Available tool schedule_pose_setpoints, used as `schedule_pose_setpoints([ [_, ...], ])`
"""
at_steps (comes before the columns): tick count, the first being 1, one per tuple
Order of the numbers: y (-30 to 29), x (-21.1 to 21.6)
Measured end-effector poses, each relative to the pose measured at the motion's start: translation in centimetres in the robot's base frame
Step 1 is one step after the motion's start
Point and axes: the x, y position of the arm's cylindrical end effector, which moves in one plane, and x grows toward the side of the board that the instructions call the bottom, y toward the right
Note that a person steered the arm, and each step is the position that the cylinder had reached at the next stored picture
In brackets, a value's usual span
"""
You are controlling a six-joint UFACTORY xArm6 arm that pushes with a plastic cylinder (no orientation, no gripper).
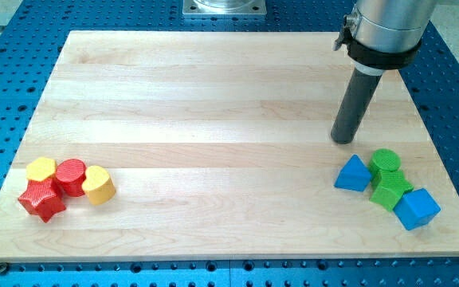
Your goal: Move arm at center right
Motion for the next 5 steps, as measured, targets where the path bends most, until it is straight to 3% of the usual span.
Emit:
schedule_pose_setpoints([
  [5,-1.4,1.1],
])
